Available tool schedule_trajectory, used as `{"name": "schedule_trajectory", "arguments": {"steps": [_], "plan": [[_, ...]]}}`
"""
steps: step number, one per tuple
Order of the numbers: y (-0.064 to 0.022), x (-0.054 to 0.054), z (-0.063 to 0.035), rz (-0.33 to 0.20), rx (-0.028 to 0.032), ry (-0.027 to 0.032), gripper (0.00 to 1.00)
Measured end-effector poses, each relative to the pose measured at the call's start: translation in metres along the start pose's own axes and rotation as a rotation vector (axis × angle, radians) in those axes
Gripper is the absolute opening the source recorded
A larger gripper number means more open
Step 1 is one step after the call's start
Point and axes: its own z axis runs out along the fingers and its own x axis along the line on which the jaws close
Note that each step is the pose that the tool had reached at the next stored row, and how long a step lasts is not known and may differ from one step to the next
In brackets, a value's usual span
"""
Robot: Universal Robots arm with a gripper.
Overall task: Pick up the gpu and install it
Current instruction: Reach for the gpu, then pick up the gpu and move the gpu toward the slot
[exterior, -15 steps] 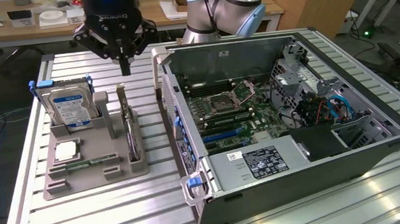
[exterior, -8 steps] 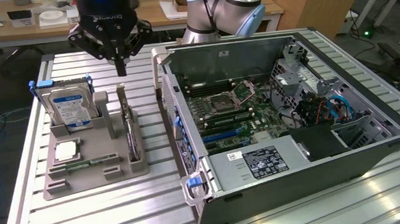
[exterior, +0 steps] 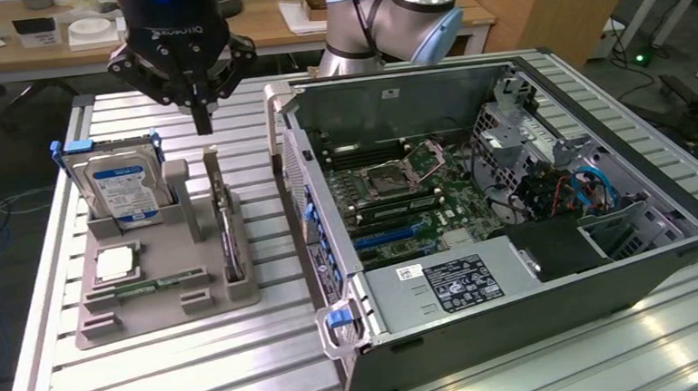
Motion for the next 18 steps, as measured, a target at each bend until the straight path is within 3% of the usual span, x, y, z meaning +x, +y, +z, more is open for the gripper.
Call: {"name": "schedule_trajectory", "arguments": {"steps": [4, 18], "plan": [[-0.0004, 0.0053, -0.0001, 0.0, -0.0001, 0.0, 0.11], [-0.0006, 0.0085, -0.0002, 0.0, 0.0, 0.0, 0.11]]}}
